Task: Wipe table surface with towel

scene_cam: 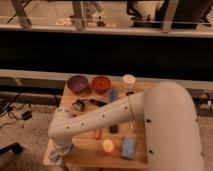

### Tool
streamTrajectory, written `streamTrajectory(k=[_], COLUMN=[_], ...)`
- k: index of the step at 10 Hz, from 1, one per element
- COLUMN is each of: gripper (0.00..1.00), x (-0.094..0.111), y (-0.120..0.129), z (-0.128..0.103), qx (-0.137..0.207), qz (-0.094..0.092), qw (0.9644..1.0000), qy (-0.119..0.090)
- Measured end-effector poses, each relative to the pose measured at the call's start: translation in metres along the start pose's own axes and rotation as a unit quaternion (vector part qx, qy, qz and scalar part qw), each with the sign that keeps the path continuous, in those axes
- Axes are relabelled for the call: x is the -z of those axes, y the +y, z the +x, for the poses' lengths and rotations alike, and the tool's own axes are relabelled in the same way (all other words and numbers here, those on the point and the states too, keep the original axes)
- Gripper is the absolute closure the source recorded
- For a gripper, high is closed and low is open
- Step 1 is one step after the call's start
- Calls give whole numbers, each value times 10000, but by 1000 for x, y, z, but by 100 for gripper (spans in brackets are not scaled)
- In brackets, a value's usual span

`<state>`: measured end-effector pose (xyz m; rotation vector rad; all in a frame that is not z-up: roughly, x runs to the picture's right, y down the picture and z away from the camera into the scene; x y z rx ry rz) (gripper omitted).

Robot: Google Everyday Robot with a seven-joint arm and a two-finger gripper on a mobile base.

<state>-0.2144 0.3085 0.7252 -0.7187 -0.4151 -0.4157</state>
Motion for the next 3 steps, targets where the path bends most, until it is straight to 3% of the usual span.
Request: streamTrajectory(k=[3], gripper=[100], x=[4], y=[5], z=[40], qx=[-303], qz=[-32], qw=[9995], qy=[54])
